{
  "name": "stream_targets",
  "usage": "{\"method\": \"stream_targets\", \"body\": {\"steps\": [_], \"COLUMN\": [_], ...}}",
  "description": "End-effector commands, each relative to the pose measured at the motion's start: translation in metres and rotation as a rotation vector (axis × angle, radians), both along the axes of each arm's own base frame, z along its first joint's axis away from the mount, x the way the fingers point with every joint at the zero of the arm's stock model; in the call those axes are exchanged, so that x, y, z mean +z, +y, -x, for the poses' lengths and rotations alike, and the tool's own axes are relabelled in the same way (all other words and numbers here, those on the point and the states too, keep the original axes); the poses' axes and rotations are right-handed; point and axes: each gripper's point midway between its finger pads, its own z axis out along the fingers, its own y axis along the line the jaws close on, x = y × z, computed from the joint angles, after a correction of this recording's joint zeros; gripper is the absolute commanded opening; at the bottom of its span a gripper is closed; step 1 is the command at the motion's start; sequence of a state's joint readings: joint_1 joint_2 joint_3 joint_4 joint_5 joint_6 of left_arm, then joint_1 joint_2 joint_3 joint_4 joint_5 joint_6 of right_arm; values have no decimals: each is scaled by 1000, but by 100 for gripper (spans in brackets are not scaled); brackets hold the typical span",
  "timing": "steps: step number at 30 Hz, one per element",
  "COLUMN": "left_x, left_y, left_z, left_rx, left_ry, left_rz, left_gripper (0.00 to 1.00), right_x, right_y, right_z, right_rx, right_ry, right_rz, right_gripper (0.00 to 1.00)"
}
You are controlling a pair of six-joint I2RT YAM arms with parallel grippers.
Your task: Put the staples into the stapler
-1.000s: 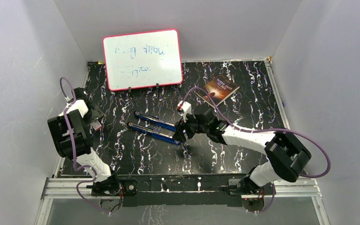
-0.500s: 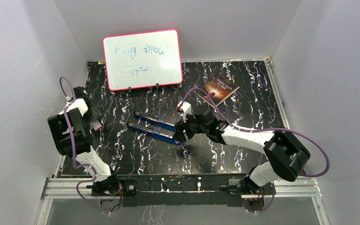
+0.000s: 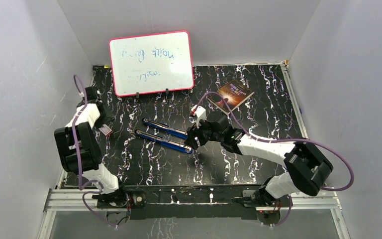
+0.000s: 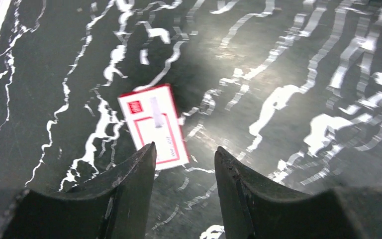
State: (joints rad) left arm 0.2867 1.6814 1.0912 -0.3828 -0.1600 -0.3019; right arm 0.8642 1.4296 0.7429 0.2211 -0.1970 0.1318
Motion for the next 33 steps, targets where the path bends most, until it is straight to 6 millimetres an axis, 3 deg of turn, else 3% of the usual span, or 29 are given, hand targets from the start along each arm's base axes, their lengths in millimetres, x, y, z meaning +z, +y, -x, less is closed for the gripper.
{"method": "stream_targets", "body": {"steps": [1,6,12,18,27,33], "left_x": [37,44,36,17,-10,-20], "left_y": [-34,-52,-28,-9,16,23], "left_z": [-5,1,19,15,19,22], "left_rx": [-140,-201,-67,26,156,179], "left_ry": [-79,-79,-14,12,89,113], "left_rz": [-16,-38,-105,-62,-85,-73], "left_gripper": [44,46,70,84,83,77], "right_x": [40,46,44,40,37,35], "right_y": [-4,-15,-13,-12,-10,-8], "right_z": [-21,-31,-30,-29,-28,-27], "right_rx": [-117,-212,-210,-198,-175,-165], "right_ry": [-115,-140,-119,-117,-115,-111], "right_rz": [-98,-108,-112,-97,-81,-76], "right_gripper": [75,75,75,76,76,76]}}
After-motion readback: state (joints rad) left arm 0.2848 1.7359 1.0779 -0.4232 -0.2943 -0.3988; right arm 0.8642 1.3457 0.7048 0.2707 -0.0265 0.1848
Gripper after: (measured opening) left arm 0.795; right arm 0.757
